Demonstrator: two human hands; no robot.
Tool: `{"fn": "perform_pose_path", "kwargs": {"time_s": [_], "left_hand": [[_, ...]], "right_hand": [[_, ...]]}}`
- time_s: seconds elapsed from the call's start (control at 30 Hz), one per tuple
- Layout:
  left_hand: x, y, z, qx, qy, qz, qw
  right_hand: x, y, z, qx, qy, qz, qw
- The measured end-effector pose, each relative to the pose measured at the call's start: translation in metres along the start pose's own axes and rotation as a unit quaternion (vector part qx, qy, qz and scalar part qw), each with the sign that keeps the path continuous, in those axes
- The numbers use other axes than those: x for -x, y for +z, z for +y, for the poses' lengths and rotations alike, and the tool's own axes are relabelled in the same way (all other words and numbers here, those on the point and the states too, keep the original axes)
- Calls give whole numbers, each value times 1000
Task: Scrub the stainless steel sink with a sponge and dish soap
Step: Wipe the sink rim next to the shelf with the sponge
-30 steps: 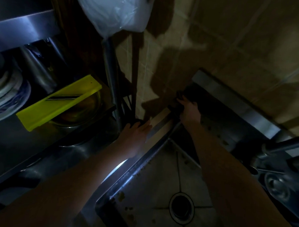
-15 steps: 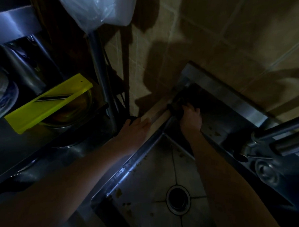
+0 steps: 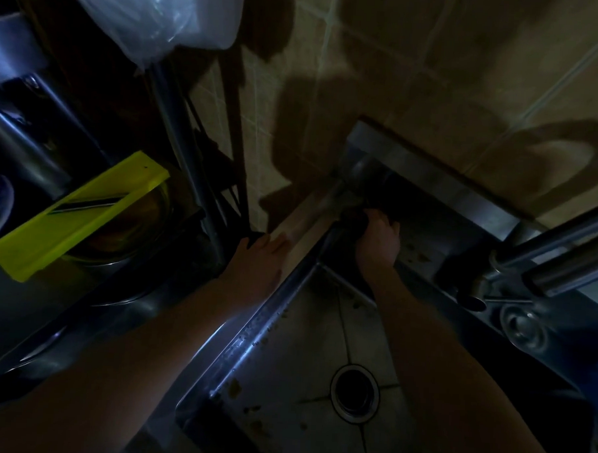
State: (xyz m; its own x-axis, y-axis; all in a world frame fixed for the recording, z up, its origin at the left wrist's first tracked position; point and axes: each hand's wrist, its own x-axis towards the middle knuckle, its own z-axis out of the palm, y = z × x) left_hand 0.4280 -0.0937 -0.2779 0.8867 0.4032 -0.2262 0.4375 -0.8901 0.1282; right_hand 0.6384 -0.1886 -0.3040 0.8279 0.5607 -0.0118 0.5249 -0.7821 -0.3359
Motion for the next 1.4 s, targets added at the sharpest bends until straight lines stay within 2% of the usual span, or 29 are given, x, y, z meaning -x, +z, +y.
{"fn": "perform_pose_path", "kwargs": {"time_s": [0.17, 0.37, 0.6, 0.8, 1.0, 1.4], "left_hand": [[-1, -4, -2, 15, 5, -5, 1000], [-1, -2, -2, 30, 2, 22, 999], [3, -4, -2, 82, 41, 69, 993], [1, 1, -1, 75, 29, 81, 993], [0, 4, -2, 81, 36, 79, 993], [-1, 0, -3, 85, 56, 88, 991]], "right_hand": [[-1, 5, -26, -40, -48, 10, 998], [5, 8, -14, -1, -77, -11, 997], [25, -4, 25, 11, 6, -3, 1000], [51, -20, 65, -30, 115, 58, 991], [52, -25, 72, -57, 157, 70, 984], [17, 3, 11, -84, 59, 27, 994]]}}
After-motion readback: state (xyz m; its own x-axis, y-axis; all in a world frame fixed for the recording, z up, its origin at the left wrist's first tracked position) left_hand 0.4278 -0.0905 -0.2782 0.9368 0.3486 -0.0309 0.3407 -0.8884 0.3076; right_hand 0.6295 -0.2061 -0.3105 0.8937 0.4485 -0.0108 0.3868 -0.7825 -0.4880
